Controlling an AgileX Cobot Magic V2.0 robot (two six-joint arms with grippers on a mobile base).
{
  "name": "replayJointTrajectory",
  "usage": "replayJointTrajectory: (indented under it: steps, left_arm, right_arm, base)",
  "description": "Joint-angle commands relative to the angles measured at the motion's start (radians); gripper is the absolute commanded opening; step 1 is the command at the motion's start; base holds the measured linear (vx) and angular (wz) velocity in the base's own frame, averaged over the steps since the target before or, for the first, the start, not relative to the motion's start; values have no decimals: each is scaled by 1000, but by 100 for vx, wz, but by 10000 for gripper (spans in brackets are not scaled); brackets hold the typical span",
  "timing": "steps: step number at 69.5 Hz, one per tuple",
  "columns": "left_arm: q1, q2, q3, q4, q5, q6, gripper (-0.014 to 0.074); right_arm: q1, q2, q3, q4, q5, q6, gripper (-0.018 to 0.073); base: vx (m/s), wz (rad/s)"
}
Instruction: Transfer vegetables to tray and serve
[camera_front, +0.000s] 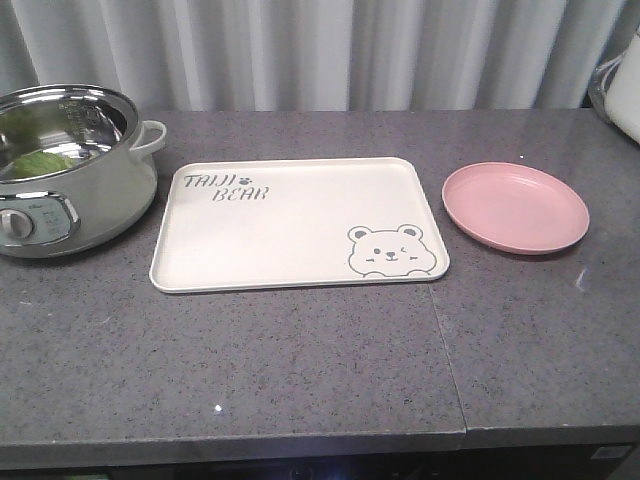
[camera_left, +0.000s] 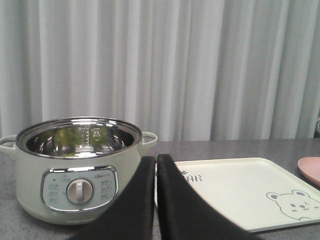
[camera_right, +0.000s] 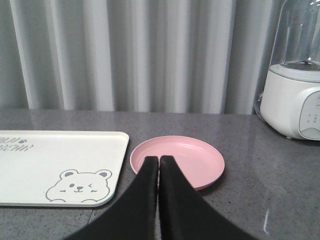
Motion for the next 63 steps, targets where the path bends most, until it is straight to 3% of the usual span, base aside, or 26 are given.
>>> replayJointTrajectory:
  steps: [1,10,20,27,33,63]
  left_arm:
    - [1,116,-169,32,71,-11,-6]
    - [1,338,-451,99,401,-31,-6]
    - [1,539,-697,183,712,-234,-6]
    - [1,644,-789,235,874,-263,-6]
    - [1,698,-816,254,937,-263,-6]
    - [1,733,-816,250,940,-262,0]
  right_arm:
    - [1,138,-189,-15,109,-20,-8]
    - [1,326,-426,-15,364,-20,-8]
    - [1,500,-632,-8,599,-20,-8]
    - [1,609,-718,-8,701,-21,-8]
    - [1,659,-744,-9,714,-25,-8]
    - [1,714,-742,3,723,-24,4]
  base:
    - [0,0]
    - [0,0]
    - [0,0]
    - [0,0]
    - [0,0]
    - [0,0]
